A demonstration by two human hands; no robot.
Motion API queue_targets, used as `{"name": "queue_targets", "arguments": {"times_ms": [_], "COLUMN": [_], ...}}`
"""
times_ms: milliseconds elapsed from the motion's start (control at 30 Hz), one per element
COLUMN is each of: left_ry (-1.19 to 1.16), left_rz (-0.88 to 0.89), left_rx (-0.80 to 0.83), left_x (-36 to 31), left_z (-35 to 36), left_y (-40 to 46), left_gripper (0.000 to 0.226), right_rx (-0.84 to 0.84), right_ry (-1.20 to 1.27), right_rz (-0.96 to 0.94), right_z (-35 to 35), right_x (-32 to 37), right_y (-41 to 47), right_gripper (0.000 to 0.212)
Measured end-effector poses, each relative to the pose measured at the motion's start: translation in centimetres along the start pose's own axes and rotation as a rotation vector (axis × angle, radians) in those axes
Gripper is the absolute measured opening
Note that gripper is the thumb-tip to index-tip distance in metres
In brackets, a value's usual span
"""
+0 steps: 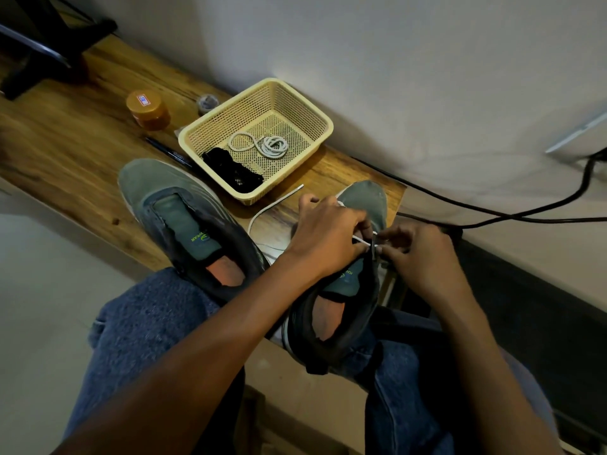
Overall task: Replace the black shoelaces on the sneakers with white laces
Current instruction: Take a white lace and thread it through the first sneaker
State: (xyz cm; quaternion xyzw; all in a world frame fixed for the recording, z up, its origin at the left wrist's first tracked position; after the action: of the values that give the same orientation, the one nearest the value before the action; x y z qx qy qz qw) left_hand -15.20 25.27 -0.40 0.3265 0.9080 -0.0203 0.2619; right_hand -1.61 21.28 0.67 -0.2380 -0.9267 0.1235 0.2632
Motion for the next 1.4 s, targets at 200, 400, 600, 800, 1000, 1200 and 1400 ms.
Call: {"name": "queue_targets", "arguments": {"times_ms": [200, 400, 600, 800, 1000, 1200, 1400], "left_ry": [-0.006, 0.028, 0.035, 0.027, 0.017, 0.001, -0.023], "left_rz": [0.0, 0.001, -0.026, -0.064, -0.085, -0.106, -0.118], "left_rx": [-0.016, -0.017, 0.011, 0.001, 0.018, 0.032, 0.035], "left_x": [-0.3, -0.4, -0.3, -0.2, 0.0, 0.3, 0.3], "left_z": [-0.3, -0.6, -0.6, -0.7, -0.3, -0.1, -0.1], "left_y": [0.0, 0.0, 0.0, -0.1, -0.1, -0.2, -0.1], "left_gripper": [0.017, 0.027, 0.031, 0.052, 0.063, 0.063, 0.053], "right_rx": [-0.295, -0.129, 0.098, -0.21, 0.014, 0.015, -0.058], "right_ry": [0.029, 0.125, -0.094, -0.063, -0.016, -0.109, -0.164], "right_rz": [0.122, 0.077, 0.065, 0.253, 0.074, 0.063, 0.154], "right_z": [-3.1, -2.8, -0.2, -3.5, -1.3, -0.4, -1.0], "right_x": [-1.5, -1.2, -0.2, -2.2, -0.6, -0.3, -0.9], "right_y": [0.3, 0.3, -0.2, 0.1, 0.3, -0.1, 0.1], "right_gripper": [0.009, 0.027, 0.015, 0.008, 0.02, 0.019, 0.026]}}
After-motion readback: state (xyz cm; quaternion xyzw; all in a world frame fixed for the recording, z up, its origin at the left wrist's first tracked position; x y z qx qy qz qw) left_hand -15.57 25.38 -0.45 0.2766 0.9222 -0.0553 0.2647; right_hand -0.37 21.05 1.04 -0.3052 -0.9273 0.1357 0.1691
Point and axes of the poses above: each hand's wrist, its own y-axis towards the middle knuckle, its own z-axis out of the palm, x = y × z, the point moved 4 cm from there along y, towards the middle knuckle, and after that the axes turned 13 degrees about z, right-handed, at the moved point
